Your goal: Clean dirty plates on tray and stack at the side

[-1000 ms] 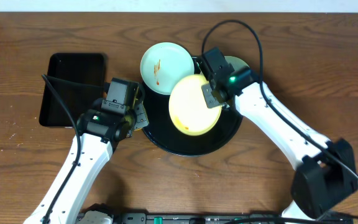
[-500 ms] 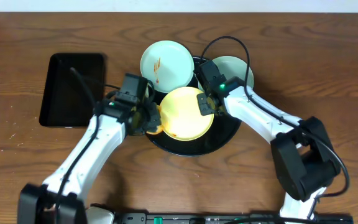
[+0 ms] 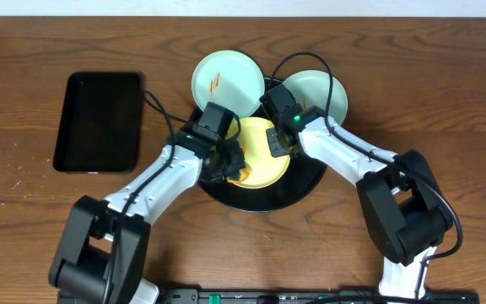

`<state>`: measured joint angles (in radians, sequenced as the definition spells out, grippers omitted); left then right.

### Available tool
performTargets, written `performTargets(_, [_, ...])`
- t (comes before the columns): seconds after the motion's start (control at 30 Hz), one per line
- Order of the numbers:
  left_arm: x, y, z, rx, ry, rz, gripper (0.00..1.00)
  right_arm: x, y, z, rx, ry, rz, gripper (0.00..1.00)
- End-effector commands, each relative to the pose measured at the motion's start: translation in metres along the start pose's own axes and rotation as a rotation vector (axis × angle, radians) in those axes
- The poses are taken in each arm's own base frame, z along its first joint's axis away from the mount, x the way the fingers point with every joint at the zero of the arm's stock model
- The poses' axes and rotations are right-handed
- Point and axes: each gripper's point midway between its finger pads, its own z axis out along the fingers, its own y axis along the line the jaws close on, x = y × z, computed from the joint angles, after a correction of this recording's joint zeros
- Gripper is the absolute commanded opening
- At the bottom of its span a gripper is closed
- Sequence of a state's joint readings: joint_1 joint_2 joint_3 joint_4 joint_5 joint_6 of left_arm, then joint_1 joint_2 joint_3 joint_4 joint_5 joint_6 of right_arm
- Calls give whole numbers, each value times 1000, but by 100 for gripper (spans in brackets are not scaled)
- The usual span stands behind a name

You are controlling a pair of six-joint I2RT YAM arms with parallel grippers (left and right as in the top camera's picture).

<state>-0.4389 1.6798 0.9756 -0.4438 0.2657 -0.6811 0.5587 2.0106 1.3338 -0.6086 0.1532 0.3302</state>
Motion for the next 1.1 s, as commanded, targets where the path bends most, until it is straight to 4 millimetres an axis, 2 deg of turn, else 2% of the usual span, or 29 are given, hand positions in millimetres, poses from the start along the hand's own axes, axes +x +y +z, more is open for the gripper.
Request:
performTargets(0.0, [0, 12, 13, -93, -40, -91, 8, 3, -9, 8, 53, 5, 14, 1])
performTargets(0.13, [0, 10, 26, -109, -63, -123, 8, 3, -8, 8, 49, 7, 13, 1])
performTargets(0.27, [-7, -5, 37, -72, -103, -94, 8, 3, -8, 8, 48, 8, 14, 1])
performTargets(0.47, [-8, -7, 39, -76, -130, -132, 7, 4, -8, 8, 47, 11, 13, 1])
performTargets(0.57, [-1, 5, 38, -128, -111, -155, 7, 4, -8, 8, 47, 12, 13, 1])
performTargets(0.73, [8, 47, 29, -326, -128, -201, 7, 5, -8, 8, 48, 15, 12, 1])
performTargets(0.83, [0, 65, 20, -427, -199, -187, 7, 5, -8, 8, 48, 15, 13, 1])
performTargets(1.07, [-26, 74, 9, -491, -353, -170, 8, 5, -8, 8, 45, 17, 12, 1])
